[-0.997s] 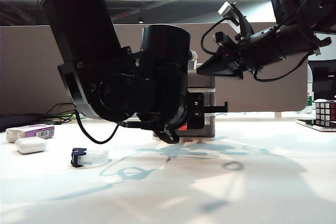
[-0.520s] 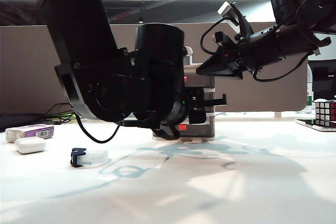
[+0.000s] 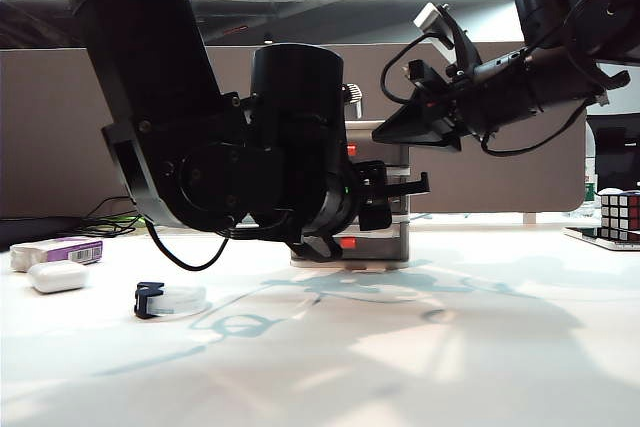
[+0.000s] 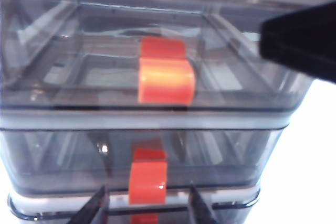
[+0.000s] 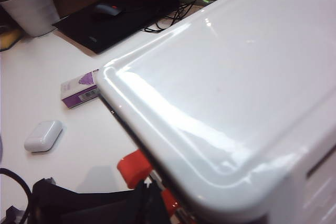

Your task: Open the second layer of the drawer on the table, pick up the transparent tape on the table and put it in, and finally close the drawer.

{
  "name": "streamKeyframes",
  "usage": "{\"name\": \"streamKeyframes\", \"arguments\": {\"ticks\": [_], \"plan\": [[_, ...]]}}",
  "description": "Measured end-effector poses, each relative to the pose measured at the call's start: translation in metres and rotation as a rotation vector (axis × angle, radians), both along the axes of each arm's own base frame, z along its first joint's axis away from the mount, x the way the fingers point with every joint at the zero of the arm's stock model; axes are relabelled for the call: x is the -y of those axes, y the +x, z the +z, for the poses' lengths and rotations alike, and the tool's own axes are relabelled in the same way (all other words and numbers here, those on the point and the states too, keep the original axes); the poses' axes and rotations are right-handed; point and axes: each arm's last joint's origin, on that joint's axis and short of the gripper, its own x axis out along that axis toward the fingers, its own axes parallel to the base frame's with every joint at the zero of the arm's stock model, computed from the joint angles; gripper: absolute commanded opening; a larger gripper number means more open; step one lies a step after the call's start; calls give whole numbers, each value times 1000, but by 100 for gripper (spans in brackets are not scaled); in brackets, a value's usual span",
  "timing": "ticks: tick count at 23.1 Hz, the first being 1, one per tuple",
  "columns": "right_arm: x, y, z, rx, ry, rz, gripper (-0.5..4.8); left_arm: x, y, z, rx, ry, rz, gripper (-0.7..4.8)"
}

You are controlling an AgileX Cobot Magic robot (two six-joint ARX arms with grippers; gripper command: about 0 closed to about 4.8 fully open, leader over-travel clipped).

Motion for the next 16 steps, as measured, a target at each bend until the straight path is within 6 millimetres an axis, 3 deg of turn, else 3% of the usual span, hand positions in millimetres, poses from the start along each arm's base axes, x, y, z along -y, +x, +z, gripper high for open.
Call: {"name": "streamKeyframes", "arguments": {"ticks": [16], "plan": [[-4,-2,-2,-19,-5,15,-5,0,5,2,5,-6,5,175]]}}
